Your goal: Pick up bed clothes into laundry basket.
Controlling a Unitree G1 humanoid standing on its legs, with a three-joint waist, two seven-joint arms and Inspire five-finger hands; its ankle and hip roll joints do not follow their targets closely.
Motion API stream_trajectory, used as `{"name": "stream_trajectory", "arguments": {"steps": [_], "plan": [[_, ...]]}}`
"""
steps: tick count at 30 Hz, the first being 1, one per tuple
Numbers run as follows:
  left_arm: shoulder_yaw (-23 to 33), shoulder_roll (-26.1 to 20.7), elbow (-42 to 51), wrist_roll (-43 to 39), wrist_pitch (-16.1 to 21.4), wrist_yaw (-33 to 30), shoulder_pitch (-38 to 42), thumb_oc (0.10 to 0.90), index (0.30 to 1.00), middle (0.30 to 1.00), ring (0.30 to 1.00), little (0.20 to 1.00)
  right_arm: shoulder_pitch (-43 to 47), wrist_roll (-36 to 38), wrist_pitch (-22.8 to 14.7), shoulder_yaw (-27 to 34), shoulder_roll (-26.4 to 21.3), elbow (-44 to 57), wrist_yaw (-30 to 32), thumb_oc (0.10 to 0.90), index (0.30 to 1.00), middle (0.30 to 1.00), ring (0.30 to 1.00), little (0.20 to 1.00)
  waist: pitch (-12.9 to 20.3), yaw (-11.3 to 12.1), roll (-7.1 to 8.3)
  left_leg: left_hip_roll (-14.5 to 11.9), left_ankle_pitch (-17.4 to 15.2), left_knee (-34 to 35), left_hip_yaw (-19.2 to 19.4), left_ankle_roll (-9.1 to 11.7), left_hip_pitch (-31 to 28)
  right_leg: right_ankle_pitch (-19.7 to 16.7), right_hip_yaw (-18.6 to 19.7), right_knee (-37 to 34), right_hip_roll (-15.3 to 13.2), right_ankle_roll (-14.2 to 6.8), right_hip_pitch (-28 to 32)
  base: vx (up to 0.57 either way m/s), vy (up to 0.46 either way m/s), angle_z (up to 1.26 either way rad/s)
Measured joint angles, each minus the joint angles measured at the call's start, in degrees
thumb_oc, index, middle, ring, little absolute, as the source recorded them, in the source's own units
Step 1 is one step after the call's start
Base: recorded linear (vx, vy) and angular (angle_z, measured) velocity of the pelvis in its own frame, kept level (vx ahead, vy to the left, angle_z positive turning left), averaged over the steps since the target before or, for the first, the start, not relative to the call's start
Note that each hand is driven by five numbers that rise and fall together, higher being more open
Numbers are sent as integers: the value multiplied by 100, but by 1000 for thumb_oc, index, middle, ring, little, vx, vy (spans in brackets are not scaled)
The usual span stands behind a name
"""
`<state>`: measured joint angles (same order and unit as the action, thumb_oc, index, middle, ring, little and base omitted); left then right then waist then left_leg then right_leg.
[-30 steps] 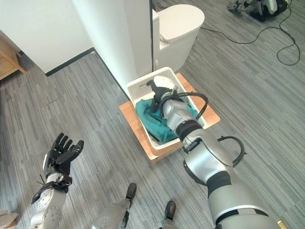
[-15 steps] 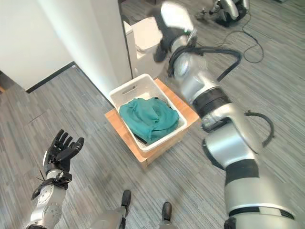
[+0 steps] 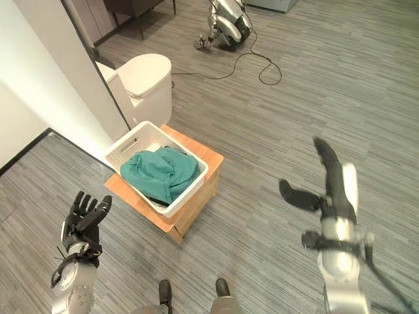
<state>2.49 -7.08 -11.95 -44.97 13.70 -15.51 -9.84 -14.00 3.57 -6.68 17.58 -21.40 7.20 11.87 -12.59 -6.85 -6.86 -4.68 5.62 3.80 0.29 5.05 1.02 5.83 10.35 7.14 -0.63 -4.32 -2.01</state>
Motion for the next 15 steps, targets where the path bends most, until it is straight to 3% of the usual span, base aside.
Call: {"name": "stream_trajectory", "arguments": {"steps": [4,5,6,7,8,9,10,12,15], "plan": [[-159,66,-185,-9,-7,69,21,800,900,900,900,900,75,700,-91,-728,-20,-18,-33,800,900,900,900,900,-20,8,44,-112,179,-497,-351,182,272,209,41,567,332,255,-90,-359,-431,50],[-285,12,-127,-54,-27,193,69,800,900,900,900,900,99,892,-161,-981,-58,-4,-76,800,900,900,900,900,-63,-27,162,-150,282,-702,-416,267,450,349,127,775,458,468,-180,-600,-447,128],[-451,21,-143,-116,-25,311,-8,800,900,900,900,900,179,929,-193,-1236,-150,-6,-174,800,900,900,900,900,-133,99,198,-123,647,-692,-391,321,572,397,10,1173,733,580,-246,-480,-329,126],[-506,-79,-89,-177,-50,364,7,800,900,900,900,900,208,931,-195,-1359,-165,17,-228,800,900,900,900,900,-147,80,423,-109,824,-680,-235,323,628,426,23,1227,660,815,-349,-307,-197,107],[-547,-94,-95,-263,-86,407,-108,800,900,900,900,900,394,931,-207,-1619,-236,-11,-358,800,900,900,900,900,-232,186,586,-110,751,-770,134,5,690,354,-256,1287,536,992,-407,-491,-293,93],[-569,-150,-138,-350,-173,410,-230,800,900,900,900,900,528,957,-216,-1813,-152,1,-435,800,900,900,900,900,-282,349,741,-162,352,-1387,689,-305,785,188,-604,1155,397,1153,-375,-585,-374,135],[-595,-199,-175,-348,-276,435,-288,800,900,900,900,900,531,1034,-219,-1878,-69,36,-474,800,900,900,900,900,-340,328,911,-181,34,-2075,1198,-317,834,21,-992,860,208,1201,-239,-434,-274,142],[-629,-236,-173,-329,-315,498,-332,800,900,900,900,900,511,1045,-226,-1848,-66,52,-503,800,900,900,900,900,-325,165,1030,-398,-317,-2956,1828,-243,799,-203,-1624,180,33,1193,37,-211,-170,210],[-535,-290,-130,-205,-332,512,-98,800,900,900,900,900,380,1006,-253,-1570,-57,54,-480,800,900,900,900,900,-252,98,902,-716,-935,-3775,1963,272,241,-529,-3246,-408,-126,1274,137,-307,-152,271]]}}
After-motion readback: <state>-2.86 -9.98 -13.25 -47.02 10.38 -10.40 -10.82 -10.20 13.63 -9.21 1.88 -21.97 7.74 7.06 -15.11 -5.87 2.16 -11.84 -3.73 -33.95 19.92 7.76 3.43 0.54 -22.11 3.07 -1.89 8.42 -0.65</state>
